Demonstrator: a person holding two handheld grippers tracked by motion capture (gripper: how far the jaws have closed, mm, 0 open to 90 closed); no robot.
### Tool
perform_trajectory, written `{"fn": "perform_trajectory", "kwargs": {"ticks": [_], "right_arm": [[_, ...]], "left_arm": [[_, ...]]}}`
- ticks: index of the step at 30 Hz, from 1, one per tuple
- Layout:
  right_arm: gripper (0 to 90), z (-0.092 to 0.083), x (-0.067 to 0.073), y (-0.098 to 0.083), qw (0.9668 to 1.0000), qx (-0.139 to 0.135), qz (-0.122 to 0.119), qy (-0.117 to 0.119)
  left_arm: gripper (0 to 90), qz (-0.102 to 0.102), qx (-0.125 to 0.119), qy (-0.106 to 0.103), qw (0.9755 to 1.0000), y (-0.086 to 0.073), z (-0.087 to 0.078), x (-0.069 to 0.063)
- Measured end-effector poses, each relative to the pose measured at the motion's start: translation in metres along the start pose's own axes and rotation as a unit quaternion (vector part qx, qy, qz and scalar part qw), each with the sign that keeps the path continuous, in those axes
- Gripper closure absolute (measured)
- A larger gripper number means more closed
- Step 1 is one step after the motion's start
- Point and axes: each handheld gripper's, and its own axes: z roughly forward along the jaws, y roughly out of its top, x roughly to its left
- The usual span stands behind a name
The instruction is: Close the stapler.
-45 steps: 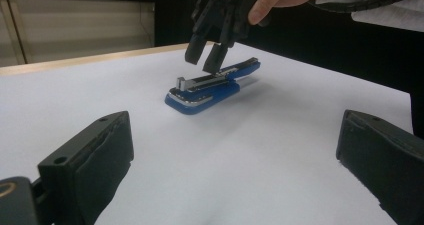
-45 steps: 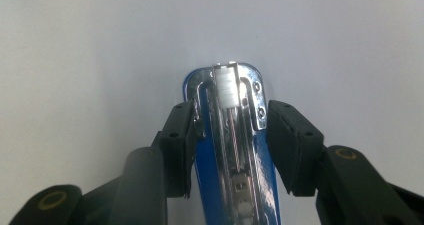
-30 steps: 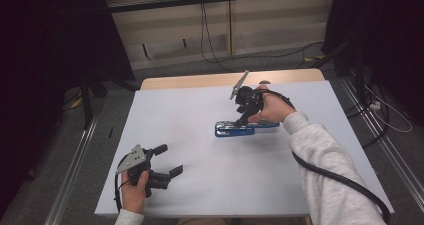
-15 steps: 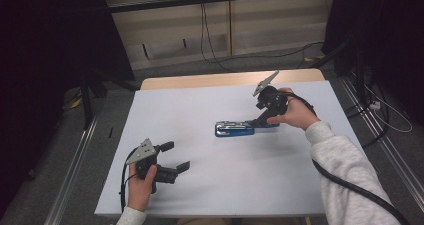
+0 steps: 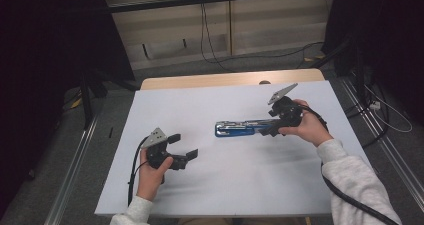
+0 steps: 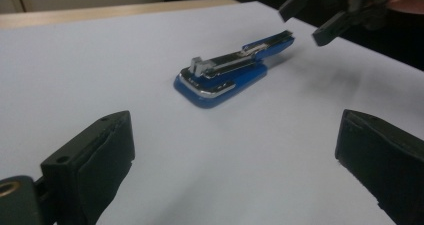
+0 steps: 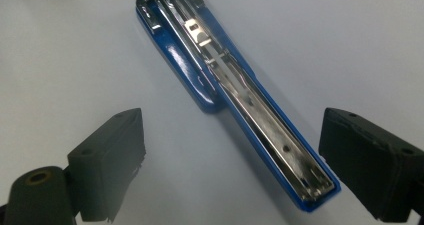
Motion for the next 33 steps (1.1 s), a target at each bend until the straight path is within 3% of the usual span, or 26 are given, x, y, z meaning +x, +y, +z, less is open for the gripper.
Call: {"fn": "perform_trajectory", "kwargs": {"ticks": [4, 7, 9, 13, 16, 20, 22, 26, 33], "right_arm": [[13.0, -0.007, 0.002, -0.014, 0.9992, -0.019, 0.029, -0.022], [19.3, -0.013, 0.007, -0.025, 0.9974, -0.035, 0.044, -0.046], [28.0, -0.016, 0.009, -0.034, 0.9958, -0.046, 0.063, -0.048], [49.6, -0.018, 0.009, -0.051, 0.9944, -0.033, 0.065, -0.076], [68.6, -0.019, 0.007, -0.06, 0.9924, -0.036, 0.084, -0.083], [84.1, -0.016, 0.005, -0.066, 0.9895, -0.021, 0.095, -0.106], [88.0, -0.011, 0.003, -0.067, 0.9875, -0.011, 0.097, -0.124], [90.0, -0.002, -0.002, -0.066, 0.9861, -0.008, 0.103, -0.131], [90.0, 0.002, -0.009, -0.061, 0.9842, -0.022, 0.113, -0.135]], "left_arm": [[3.4, -0.004, 0.009, 0.024, 0.9997, 0.003, 0.012, 0.002], [6.3, -0.011, 0.017, 0.029, 0.9994, 0.006, 0.019, 0.004], [10.2, -0.015, 0.025, 0.037, 0.9989, 0.008, 0.023, 0.006], [30.9, -0.017, 0.041, 0.062, 0.9971, 0.01, 0.033, 0.01], [47.1, -0.023, 0.051, 0.066, 0.9963, 0.011, 0.042, 0.014], [69.2, -0.037, 0.061, 0.069, 0.9951, 0.012, 0.055, 0.015], [76.8, -0.035, 0.081, 0.077, 0.9931, 0.012, 0.064, 0.015], [83.3, -0.038, 0.091, 0.074, 0.9924, 0.014, 0.079, 0.017], [84.4, -0.021, 0.116, 0.065, 0.9909, 0.022, 0.097, 0.016]]}}
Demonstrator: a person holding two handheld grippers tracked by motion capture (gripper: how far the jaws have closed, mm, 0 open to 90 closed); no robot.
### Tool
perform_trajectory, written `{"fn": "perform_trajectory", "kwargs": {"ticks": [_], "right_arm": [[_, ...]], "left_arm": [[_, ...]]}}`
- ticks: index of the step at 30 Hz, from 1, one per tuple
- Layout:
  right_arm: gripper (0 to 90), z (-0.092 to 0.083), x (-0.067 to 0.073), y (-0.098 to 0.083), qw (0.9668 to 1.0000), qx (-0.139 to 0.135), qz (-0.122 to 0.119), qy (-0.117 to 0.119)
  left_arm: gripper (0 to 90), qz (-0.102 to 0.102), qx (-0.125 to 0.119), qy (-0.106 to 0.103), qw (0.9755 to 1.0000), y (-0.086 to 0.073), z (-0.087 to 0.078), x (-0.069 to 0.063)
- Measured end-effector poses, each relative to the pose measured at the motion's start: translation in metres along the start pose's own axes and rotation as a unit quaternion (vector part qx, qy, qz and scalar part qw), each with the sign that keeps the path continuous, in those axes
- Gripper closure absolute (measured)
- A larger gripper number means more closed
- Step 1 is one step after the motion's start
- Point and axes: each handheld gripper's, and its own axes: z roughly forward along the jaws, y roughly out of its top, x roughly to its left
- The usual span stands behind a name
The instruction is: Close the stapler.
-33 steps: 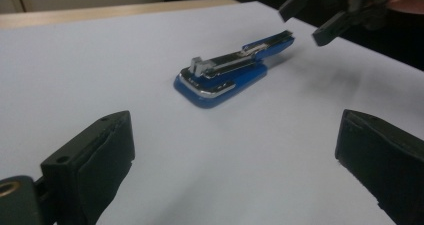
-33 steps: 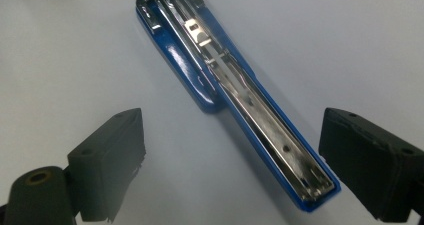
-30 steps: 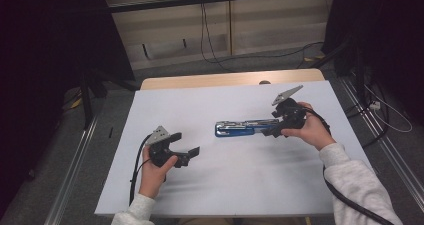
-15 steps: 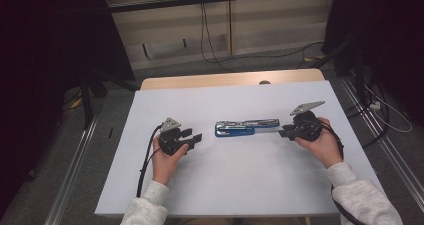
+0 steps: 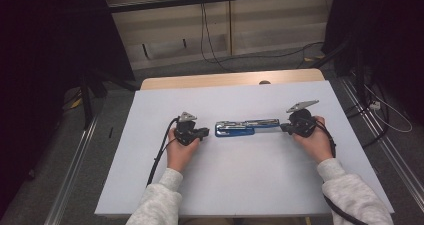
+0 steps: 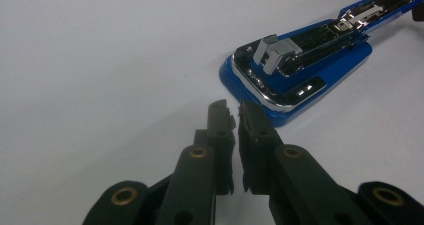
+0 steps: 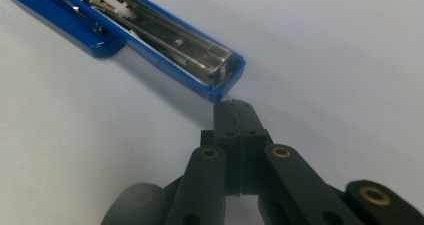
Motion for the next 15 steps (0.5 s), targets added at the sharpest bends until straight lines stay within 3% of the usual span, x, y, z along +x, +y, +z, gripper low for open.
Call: {"fn": "perform_trajectory", "kwargs": {"ticks": [8, 15], "right_arm": [[90.0, 0.004, -0.004, 0.0, 1.0, 0.001, 0.0, 0.007], [90.0, 0.001, -0.005, 0.0, 0.9998, -0.013, 0.008, 0.012]], "left_arm": [[84.6, 0.003, 0.014, -0.01, 0.9998, 0.003, 0.017, -0.004], [85.1, 0.003, 0.017, -0.011, 0.9998, 0.005, 0.02, -0.005]]}}
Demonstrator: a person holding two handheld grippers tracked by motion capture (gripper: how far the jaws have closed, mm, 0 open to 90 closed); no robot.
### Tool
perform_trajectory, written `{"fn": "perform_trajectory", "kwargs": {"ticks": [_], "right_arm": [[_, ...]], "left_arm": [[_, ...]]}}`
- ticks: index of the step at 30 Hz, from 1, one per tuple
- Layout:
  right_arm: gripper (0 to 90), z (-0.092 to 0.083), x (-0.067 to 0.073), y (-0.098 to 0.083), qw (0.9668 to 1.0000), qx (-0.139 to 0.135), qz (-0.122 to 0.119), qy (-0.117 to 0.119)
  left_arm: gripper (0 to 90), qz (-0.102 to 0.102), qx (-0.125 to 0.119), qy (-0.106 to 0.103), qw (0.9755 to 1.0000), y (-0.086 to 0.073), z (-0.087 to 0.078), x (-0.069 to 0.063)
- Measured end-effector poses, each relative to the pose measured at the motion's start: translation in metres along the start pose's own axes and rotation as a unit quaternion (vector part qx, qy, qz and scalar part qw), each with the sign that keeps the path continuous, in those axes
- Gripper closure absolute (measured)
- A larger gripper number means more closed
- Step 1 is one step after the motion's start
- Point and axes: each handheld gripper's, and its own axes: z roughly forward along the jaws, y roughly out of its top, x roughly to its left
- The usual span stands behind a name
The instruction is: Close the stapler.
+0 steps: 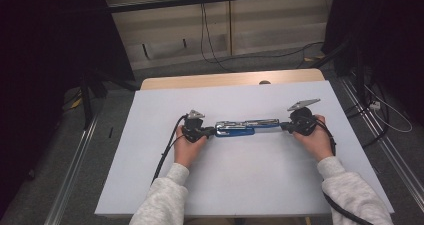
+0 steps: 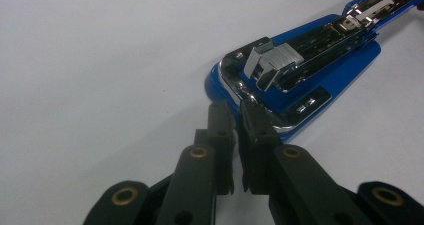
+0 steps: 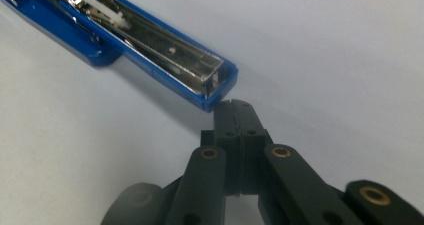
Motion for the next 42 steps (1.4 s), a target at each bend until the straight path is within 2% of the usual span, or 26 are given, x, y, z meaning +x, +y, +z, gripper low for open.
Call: {"fn": "perform_trajectory", "kwargs": {"ticks": [9, 12, 16, 18, 20, 21, 22, 26, 27, 28, 29, 31, 32, 34, 37, 41, 42], "right_arm": [[90.0, -0.01, -0.002, 0.006, 0.9992, -0.037, 0.008, 0.01], [90.0, -0.015, -0.001, 0.009, 0.9981, -0.057, 0.016, 0.017], [89.1, -0.022, 0.0, 0.015, 0.9942, -0.099, 0.026, 0.033], [84.5, -0.022, 0.005, 0.02, 0.9947, -0.095, 0.012, 0.038], [85.3, -0.019, 0.012, 0.023, 0.9965, -0.08, -0.009, 0.025], [84.6, -0.016, 0.015, 0.024, 0.9969, -0.071, -0.021, 0.026], [83.3, -0.015, 0.016, 0.024, 0.9969, -0.07, -0.022, 0.028], [73.2, -0.011, 0.021, 0.023, 0.9971, -0.062, -0.027, 0.033], [70.3, -0.01, 0.021, 0.022, 0.9971, -0.062, -0.024, 0.037], [67.3, -0.01, 0.022, 0.021, 0.997, -0.062, -0.016, 0.043], [63.3, -0.011, 0.021, 0.02, 0.9973, -0.06, -0.012, 0.041], [58.1, -0.012, 0.022, 0.016, 0.9972, -0.061, -0.007, 0.043], [54.5, -0.014, 0.023, 0.014, 0.997, -0.062, -0.006, 0.047], [48.6, -0.018, 0.026, 0.009, 0.9976, -0.053, -0.011, 0.042], [40.5, -0.026, 0.03, 0.002, 0.9972, -0.057, -0.003, 0.048], [34.8, -0.038, 0.034, -0.007, 0.9964, -0.065, 0.001, 0.053], [33.1, -0.041, 0.035, -0.01, 0.9962, -0.068, 0.004, 0.055]], "left_arm": [[86.2, 0.007, 0.003, 0.012, 0.9999, 0.001, 0.0, -0.003], [86.4, 0.009, 0.003, 0.015, 0.9998, 0.001, 0.001, -0.004], [86.4, 0.005, -0.001, 0.016, 0.9999, 0.0, 0.001, -0.004], [86.3, 0.004, -0.001, 0.017, 0.9998, 0.0, 0.0, -0.005], [86.2, 0.002, -0.001, 0.017, 0.9999, 0.0, 0.0, -0.004], [86.0, 0.001, -0.002, 0.014, 0.9999, -0.001, 0.0, -0.004], [85.3, -0.003, -0.003, 0.014, 0.9999, -0.001, -0.001, -0.003], [68.6, -0.017, -0.01, 0.025, 0.9995, -0.001, -0.01, 0.001], [61.4, -0.021, -0.016, 0.023, 0.9994, -0.001, -0.015, 0.003], [58.7, -0.021, -0.022, 0.017, 0.9994, -0.001, -0.019, 0.003], [57.2, -0.017, -0.025, 0.016, 0.9994, -0.001, -0.023, 0.004], [44.5, -0.018, -0.027, 0.015, 0.9994, -0.001, -0.032, 0.003], [43.5, -0.018, -0.029, 0.006, 0.9994, -0.002, -0.038, 0.004], [39.3, -0.02, -0.033, 0.006, 0.9992, -0.005, -0.046, 0.003], [33.0, -0.016, -0.032, 0.003, 0.9994, -0.011, -0.058, 0.002], [26.2, -0.015, -0.032, 0.0, 0.9994, -0.02, -0.07, 0.002], [25.1, -0.009, -0.031, 0.0, 0.9995, -0.021, -0.074, 0.002]]}}
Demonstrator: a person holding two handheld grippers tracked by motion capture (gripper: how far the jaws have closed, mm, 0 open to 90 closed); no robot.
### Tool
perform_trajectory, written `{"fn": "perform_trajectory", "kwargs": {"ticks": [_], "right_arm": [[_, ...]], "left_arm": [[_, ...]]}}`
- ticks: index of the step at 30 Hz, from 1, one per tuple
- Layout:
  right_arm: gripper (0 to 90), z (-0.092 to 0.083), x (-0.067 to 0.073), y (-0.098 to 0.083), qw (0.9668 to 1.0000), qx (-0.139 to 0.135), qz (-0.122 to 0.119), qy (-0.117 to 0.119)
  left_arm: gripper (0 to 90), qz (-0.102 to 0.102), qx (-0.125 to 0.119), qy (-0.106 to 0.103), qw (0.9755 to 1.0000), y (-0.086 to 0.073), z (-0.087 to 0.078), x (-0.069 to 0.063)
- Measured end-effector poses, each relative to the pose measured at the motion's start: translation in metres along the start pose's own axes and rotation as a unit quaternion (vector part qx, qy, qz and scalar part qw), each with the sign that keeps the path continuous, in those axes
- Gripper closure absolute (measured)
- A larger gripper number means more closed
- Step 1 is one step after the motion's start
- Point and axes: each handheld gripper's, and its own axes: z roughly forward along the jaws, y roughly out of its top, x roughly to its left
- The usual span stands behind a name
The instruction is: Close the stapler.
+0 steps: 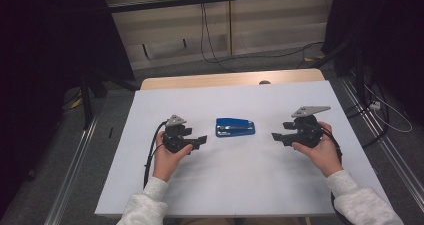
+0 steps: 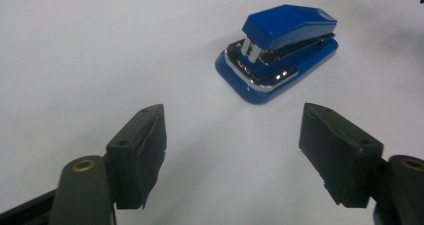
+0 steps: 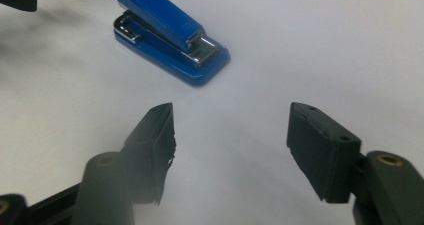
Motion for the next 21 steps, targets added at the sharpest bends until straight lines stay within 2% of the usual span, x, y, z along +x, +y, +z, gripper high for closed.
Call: {"fn": "perform_trajectory", "kwargs": {"ticks": [6, 10, 13, 16, 21], "right_arm": [[27.1, -0.011, 0.004, -0.009, 1.0, 0.003, -0.007, -0.002], [22.5, -0.016, 0.007, -0.015, 0.9999, 0.007, -0.009, -0.001], [19.4, -0.021, 0.01, -0.021, 1.0, 0.005, -0.008, 0.003], [16.3, -0.025, 0.013, -0.025, 0.9998, 0.005, -0.017, 0.003], [14.2, -0.033, 0.018, -0.033, 0.9996, 0.008, -0.024, 0.008]], "left_arm": [[15.6, 0.0, -0.008, -0.009, 0.9999, -0.011, -0.016, -0.002], [12.5, 0.004, -0.016, -0.009, 0.9998, -0.019, -0.026, -0.002], [11.7, 0.01, -0.021, -0.009, 0.9997, -0.024, -0.034, -0.002], [10.4, 0.013, -0.02, -0.013, 0.9996, -0.03, -0.042, -0.003], [10.2, 0.011, -0.026, -0.016, 0.9995, -0.039, -0.054, -0.004]]}}
